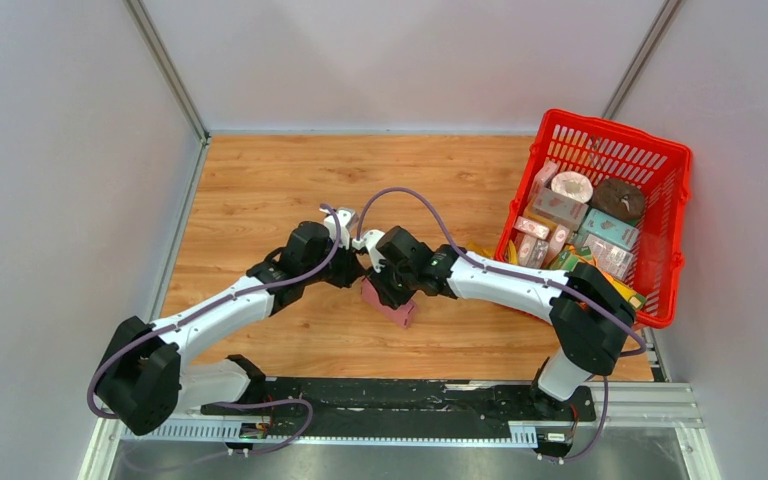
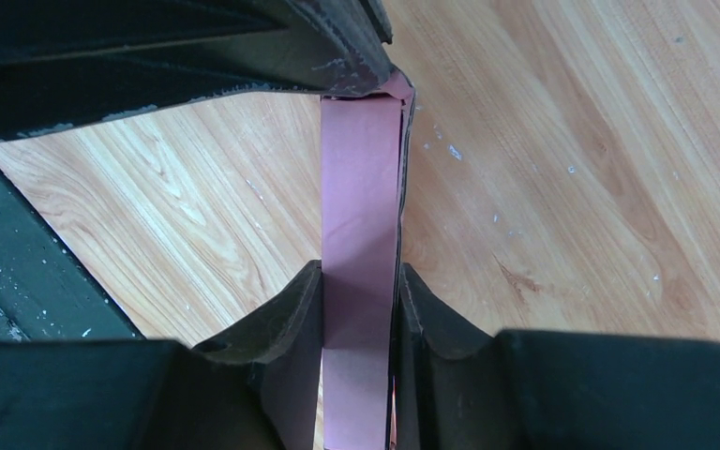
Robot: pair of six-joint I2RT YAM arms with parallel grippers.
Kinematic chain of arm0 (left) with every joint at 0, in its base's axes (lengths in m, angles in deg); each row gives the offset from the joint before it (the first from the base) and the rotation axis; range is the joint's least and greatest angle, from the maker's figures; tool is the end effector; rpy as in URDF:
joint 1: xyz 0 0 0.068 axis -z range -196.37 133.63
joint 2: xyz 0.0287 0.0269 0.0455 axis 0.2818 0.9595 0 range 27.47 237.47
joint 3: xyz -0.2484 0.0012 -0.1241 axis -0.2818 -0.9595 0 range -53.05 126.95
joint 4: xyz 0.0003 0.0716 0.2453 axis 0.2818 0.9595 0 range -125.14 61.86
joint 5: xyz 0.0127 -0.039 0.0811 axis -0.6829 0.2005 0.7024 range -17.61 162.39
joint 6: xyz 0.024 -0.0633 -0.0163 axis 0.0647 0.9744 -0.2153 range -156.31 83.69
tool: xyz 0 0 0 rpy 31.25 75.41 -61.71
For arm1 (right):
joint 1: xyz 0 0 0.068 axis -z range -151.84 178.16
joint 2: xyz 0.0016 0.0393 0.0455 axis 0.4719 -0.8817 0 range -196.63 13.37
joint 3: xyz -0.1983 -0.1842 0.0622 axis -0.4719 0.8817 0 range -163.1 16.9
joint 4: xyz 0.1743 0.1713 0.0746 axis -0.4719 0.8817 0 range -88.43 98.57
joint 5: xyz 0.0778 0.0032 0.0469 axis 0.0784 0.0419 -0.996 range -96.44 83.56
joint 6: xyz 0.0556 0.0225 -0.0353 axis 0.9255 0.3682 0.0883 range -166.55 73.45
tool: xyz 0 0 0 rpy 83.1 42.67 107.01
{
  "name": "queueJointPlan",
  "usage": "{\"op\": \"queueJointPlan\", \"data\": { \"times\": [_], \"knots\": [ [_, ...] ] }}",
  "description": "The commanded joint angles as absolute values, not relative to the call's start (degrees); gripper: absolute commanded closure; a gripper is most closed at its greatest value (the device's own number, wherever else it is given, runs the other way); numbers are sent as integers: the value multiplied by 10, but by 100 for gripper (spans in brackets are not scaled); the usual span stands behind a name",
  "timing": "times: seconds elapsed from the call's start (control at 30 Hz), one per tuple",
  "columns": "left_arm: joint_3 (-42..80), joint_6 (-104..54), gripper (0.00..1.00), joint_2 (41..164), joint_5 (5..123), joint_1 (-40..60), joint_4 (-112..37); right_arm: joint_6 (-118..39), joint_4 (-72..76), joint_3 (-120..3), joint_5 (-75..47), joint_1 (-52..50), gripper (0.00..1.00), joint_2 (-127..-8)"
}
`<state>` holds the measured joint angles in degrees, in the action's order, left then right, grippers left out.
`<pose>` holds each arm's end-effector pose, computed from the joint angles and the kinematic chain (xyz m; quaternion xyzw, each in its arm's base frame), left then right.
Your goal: Fold the paper box
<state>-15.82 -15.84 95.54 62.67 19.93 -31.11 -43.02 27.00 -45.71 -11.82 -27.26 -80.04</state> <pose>0.2052 -0.1626 0.2180 0.1604 0.8695 -0.2853 0.3700 0.1911 0.2863 0.2031 -0.4304 0.8535 0.1819 0.2304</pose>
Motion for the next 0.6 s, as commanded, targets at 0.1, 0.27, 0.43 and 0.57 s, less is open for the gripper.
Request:
{"op": "queueJointPlan", "data": {
  "times": [0.1, 0.27, 0.43, 0.57],
  "knots": [
    [-185, -163, 94, 954, 648, 219, -402, -427, 225, -455, -141, -280, 91, -801],
    [-222, -144, 100, 938, 678, 238, -431, -405, 215, -456, -118, -280, 90, -813],
    [-259, -118, 100, 908, 705, 252, -452, -392, 206, -453, -104, -280, 89, -819],
    [-280, -90, 100, 882, 705, 254, -445, -392, 206, -452, -96, -280, 89, -822]
  ]
}}
